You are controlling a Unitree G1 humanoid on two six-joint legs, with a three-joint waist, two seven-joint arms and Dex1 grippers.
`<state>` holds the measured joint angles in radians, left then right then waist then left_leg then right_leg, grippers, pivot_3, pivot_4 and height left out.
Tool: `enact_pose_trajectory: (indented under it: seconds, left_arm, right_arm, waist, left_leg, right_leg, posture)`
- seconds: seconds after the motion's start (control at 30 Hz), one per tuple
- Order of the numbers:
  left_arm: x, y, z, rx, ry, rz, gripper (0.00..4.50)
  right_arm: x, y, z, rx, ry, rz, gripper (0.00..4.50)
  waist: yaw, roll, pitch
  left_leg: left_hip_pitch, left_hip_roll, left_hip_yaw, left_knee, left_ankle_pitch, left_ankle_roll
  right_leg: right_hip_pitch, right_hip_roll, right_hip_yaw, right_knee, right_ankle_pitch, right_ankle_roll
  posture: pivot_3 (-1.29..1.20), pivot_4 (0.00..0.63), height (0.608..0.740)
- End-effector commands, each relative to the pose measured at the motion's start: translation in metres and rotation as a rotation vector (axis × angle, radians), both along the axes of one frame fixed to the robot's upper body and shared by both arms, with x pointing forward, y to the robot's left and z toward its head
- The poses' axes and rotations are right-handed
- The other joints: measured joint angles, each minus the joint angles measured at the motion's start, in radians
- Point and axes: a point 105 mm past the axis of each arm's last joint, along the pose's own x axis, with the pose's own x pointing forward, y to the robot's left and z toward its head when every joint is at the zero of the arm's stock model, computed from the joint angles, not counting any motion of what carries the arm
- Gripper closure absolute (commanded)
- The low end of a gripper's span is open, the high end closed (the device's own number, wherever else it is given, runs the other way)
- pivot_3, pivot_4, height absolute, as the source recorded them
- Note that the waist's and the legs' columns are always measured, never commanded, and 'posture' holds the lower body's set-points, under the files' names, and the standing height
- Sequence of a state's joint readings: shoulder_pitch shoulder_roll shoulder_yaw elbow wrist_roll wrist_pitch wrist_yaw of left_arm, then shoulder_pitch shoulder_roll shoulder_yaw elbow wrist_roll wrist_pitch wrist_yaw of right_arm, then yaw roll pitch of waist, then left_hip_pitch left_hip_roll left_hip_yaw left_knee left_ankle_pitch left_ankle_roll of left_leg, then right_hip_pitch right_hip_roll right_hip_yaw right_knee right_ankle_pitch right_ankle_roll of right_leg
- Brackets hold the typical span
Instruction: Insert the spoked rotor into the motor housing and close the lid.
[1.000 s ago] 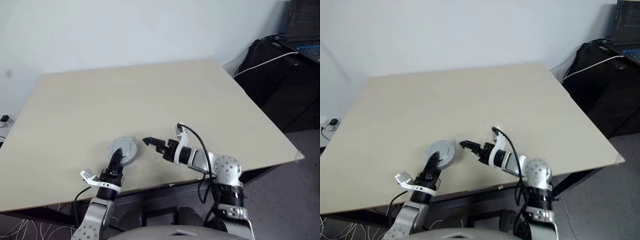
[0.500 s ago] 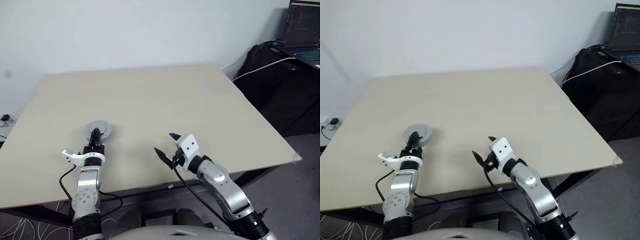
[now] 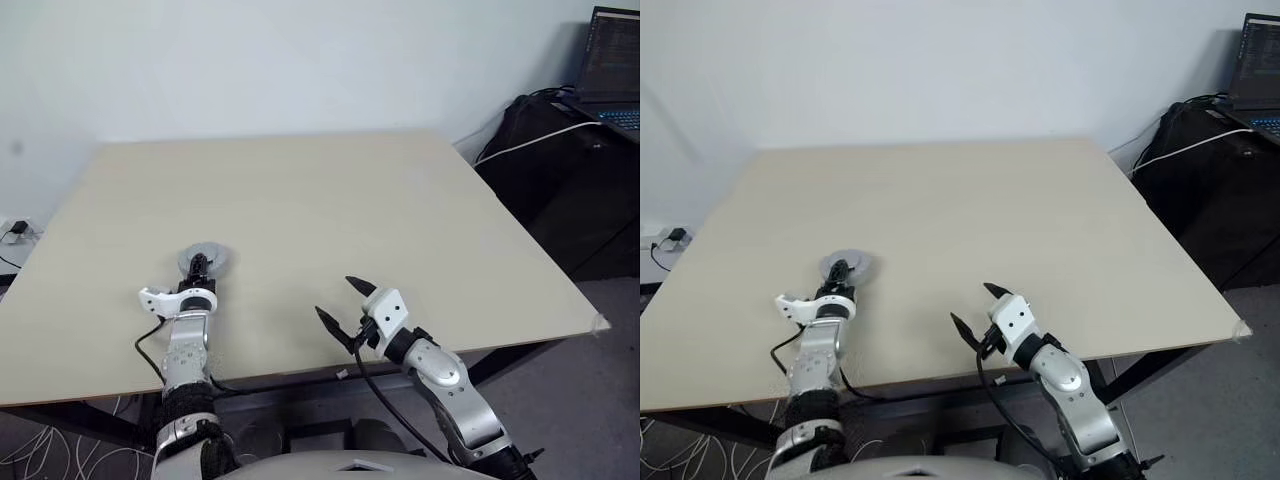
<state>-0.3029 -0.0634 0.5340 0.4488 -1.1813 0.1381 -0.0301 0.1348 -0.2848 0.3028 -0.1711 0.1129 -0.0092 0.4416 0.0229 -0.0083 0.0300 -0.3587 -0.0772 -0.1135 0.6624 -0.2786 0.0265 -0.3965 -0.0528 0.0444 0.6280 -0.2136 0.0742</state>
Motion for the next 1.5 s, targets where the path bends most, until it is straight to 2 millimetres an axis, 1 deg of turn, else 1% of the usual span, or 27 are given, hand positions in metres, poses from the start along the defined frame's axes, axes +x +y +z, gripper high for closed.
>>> enact_pose_trajectory:
  seconds: [0.03,0.13,0.2,0.23,0.37,0.47,0.53,0.67,0.8,0.83,0.9,0.97,1.03,1.1,1.2,1.23,1.3,1.37,1.43,1.5]
  left_arm:
    - [0.015,0.014,0.02,0.047,-0.038,0.044,2.38]
    - [0.018,0.016,0.008,0.056,0.047,0.041,2.38]
    - [0.019,0.015,0.003,0.053,0.086,0.035,1.64]
    - [0.019,0.011,0.0,0.06,0.098,0.015,1.37]
    - [0.014,0.002,-0.009,0.074,0.149,-0.022,0.04]
    - [0.002,-0.006,-0.021,0.061,0.199,-0.029,0.01]
    - [-0.007,-0.013,-0.028,0.05,0.227,-0.038,0.01]
    - [-0.036,-0.032,-0.044,0.028,0.297,-0.083,0.01]
    - [-0.061,-0.047,-0.053,0.004,0.342,-0.133,0.01]
    - [-0.067,-0.051,-0.054,0.004,0.353,-0.149,0.01]
    - [-0.078,-0.056,-0.05,0.016,0.353,-0.186,0.01]
    - [-0.085,-0.057,-0.042,0.082,0.336,-0.232,0.01]
    - [-0.092,-0.057,-0.026,0.211,0.287,-0.286,0.01]
    - [-0.1,-0.056,-0.01,0.43,0.233,-0.363,0.01]
    - [-0.11,-0.056,0.003,0.695,0.18,-0.419,0.01]
    - [-0.112,-0.055,0.008,0.765,0.162,-0.419,0.01]
    - [-0.115,-0.055,0.018,0.974,0.119,-0.423,0.01]
    - [-0.116,-0.058,0.027,1.139,0.067,-0.419,0.01]
    - [-0.116,-0.058,0.034,1.249,0.016,-0.371,0.01]
    - [-0.116,-0.057,0.039,1.32,-0.013,-0.312,0.01]
  right_arm:
    - [0.003,-0.002,0.011,0.034,-0.024,-0.006,0.0]
    - [0.003,-0.002,0.01,0.039,-0.016,-0.01,0.0]
    - [0.003,-0.002,0.01,0.041,-0.014,-0.011,0.0]
    - [0.003,-0.002,0.01,0.04,-0.013,-0.013,0.0]
    - [0.004,-0.001,0.008,0.038,-0.01,-0.019,0.0]
    - [0.005,-0.001,0.007,0.039,-0.002,-0.025,0.0]
    - [0.005,-0.001,0.006,0.038,0.001,-0.029,0.0]
    - [0.006,-0.001,0.007,0.045,0.009,-0.032,0.0]
    - [0.009,-0.002,0.008,0.074,0.035,-0.048,0.0]
    - [0.009,-0.003,0.008,0.076,0.038,-0.048,0.0]
    - [0.009,-0.002,0.009,0.076,0.039,-0.042,0.0]
    - [0.009,-0.003,0.01,0.079,0.039,-0.044,0.0]
    - [0.008,-0.005,0.009,0.082,0.041,-0.051,0.0]
    - [0.007,-0.007,0.007,0.084,0.047,-0.064,0.0]
    - [0.004,-0.011,0.004,0.086,0.055,-0.091,0.0]
    - [0.002,-0.013,0.002,0.088,0.061,-0.104,0.0]
    - [0.003,-0.021,-0.001,0.112,0.067,-0.182,0.0]
    - [0.004,-0.028,-0.001,0.113,0.036,-0.234,0.0]
    - [0.003,-0.033,-0.001,0.089,-0.017,-0.273,0.0]
    - [0.002,-0.039,-0.002,0.059,-0.065,-0.323,0.0]
  waist:
    - [-0.002,0.0,0.0]
    - [-0.002,0.0,0.0]
    - [-0.002,0.0,0.0]
    - [-0.001,0.0,0.0]
    - [0.001,0.002,-0.002]
    - [0.0,0.003,-0.003]
    - [-0.003,0.004,-0.005]
    - [-0.004,0.006,-0.007]
    - [-0.012,0.008,-0.008]
    - [-0.014,0.008,-0.009]
    - [-0.024,0.01,-0.011]
    - [-0.026,0.014,-0.014]
    - [-0.025,0.014,-0.014]
    - [-0.023,0.014,-0.013]
    - [-0.016,0.014,-0.012]
    - [-0.01,0.014,-0.011]
    - [-0.007,0.015,-0.009]
    - [-0.006,0.017,-0.007]
    - [-0.006,0.019,-0.005]
    - [-0.005,0.019,-0.005]
  left_leg:
    - [0.0,0.0,0.0,0.0,0.0,-0.001]
    - [0.0,0.0,0.0,0.0,0.002,-0.004]
    - [0.0,0.0,0.0,0.0,0.002,-0.004]
    - [0.0,0.0,0.0,0.0,0.002,-0.004]
    - [0.002,0.0,-0.001,0.0,0.001,-0.001]
    - [0.006,0.0,0.0,-0.001,0.0,0.0]
    - [0.008,0.0,0.001,-0.001,0.0,0.0]
    - [0.012,0.0,0.002,-0.002,-0.002,0.002]
    - [0.016,0.0,0.004,-0.003,-0.004,0.002]
    - [0.016,0.0,0.004,-0.003,-0.005,0.002]
    - [0.016,0.0,0.004,-0.004,-0.005,0.002]
    - [0.017,0.0,0.005,-0.005,-0.008,0.002]
    - [0.017,0.0,0.005,-0.005,-0.008,0.002]
    - [0.017,0.0,0.004,-0.005,-0.009,0.002]
    - [0.016,-0.001,0.005,-0.005,-0.011,0.002]
    - [0.016,-0.002,0.005,-0.005,-0.011,0.002]
    - [0.015,-0.001,0.004,-0.005,-0.011,0.002]
    - [0.015,0.0,0.004,-0.005,-0.011,0.001]
    - [0.014,0.0,0.004,-0.006,-0.011,0.001]
    - [0.013,0.0,0.004,-0.006,-0.011,0.001]
  right_leg:
    - [0.001,0.0,0.0,0.0,0.0,0.0]
    - [0.0,0.0,0.0,0.0,0.0,0.0]
    - [0.0,0.0,0.0,0.0,0.0,0.0]
    - [0.0,0.0,0.0,0.0,0.0,0.0]
    - [0.002,0.0,0.0,0.0,0.001,0.0]
    - [0.006,0.0,0.001,0.0,-0.003,0.005]
    - [0.007,0.0,0.001,0.0,-0.003,0.005]
    - [0.011,-0.002,0.002,-0.001,-0.004,0.006]
    - [0.013,-0.003,0.003,-0.001,-0.005,0.006]
    - [0.013,-0.002,0.003,-0.001,-0.007,0.004]
    - [0.013,-0.002,0.003,-0.001,-0.009,0.003]
    - [0.014,-0.003,0.004,-0.001,-0.01,0.003]
    - [0.014,-0.004,0.004,-0.001,-0.013,0.002]
    - [0.014,-0.004,0.003,-0.001,-0.014,0.001]
    - [0.014,-0.006,0.003,-0.001,-0.015,0.002]
    - [0.014,-0.007,0.003,-0.001,-0.016,0.003]
    - [0.013,-0.007,0.002,-0.001,-0.016,0.002]
    - [0.013,-0.008,0.002,-0.001,-0.017,0.002]
    - [0.012,-0.009,0.002,-0.001,-0.017,0.002]
    - [0.012,-0.009,0.002,-0.001,-0.017,0.002]
  posture:
    - [0.0,0.0,0.74]
    - [0.0,0.0,0.74]
    - [0.0,0.0,0.74]
    - [0.0,0.0,0.74]
    - [0.0,0.0,0.74]
    - [0.0,0.0,0.74]
    - [0.0,0.0,0.74]
    - [0.0,0.0,0.74]
    - [0.0,0.0,0.74]
    - [0.0,0.0,0.74]
    - [0.0,0.0,0.74]
    - [0.0,0.0,0.74]
    - [0.0,0.0,0.74]
    - [0.0,0.0,0.74]
    - [0.0,0.0,0.74]
    - [0.0,0.0,0.74]
    - [0.0,0.0,0.74]
    - [0.0,0.0,0.74]
    - [0.0,0.0,0.74]
    - [0.0,0.0,0.74]
